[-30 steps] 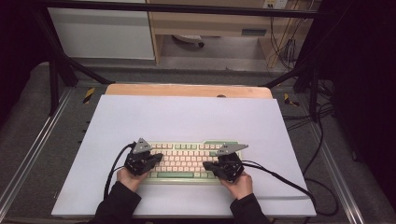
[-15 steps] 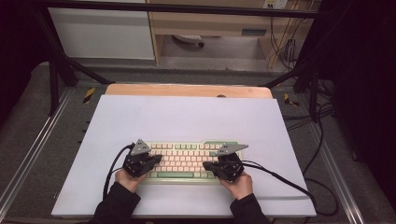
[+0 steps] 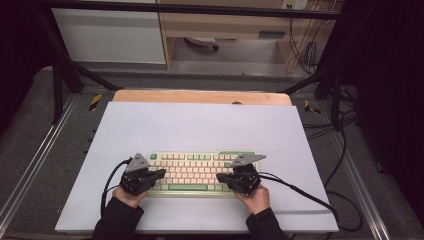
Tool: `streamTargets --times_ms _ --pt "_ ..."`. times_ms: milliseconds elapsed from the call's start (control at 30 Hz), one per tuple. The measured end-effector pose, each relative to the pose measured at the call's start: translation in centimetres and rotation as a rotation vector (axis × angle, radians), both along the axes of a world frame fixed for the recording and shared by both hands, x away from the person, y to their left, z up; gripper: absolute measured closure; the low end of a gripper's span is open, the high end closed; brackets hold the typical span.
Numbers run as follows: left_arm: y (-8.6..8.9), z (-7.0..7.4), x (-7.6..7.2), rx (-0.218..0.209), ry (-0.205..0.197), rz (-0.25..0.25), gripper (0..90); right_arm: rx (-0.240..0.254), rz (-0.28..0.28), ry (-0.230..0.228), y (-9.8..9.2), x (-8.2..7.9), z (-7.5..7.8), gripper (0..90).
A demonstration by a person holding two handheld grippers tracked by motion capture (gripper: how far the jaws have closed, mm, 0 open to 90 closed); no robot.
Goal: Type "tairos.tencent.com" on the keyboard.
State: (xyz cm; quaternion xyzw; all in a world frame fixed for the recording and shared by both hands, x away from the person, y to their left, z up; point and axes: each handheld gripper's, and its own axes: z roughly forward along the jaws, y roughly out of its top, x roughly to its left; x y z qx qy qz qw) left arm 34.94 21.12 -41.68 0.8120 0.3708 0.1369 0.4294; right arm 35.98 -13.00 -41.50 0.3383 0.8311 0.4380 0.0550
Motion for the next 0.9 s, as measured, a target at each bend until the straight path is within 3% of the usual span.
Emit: streamTargets --times_ms 333,900 --pt "0.9 -0.1 -0.7 0.005 0.005 -0.003 90.0 0.008 0.006 0.004 0.6 0.0 0.1 90.0" --pt "1.4 -0.1 -0.7 -0.003 0.008 0.002 90.0 -0.014 0.051 0.018 5.0 0.6 0.0 90.0"
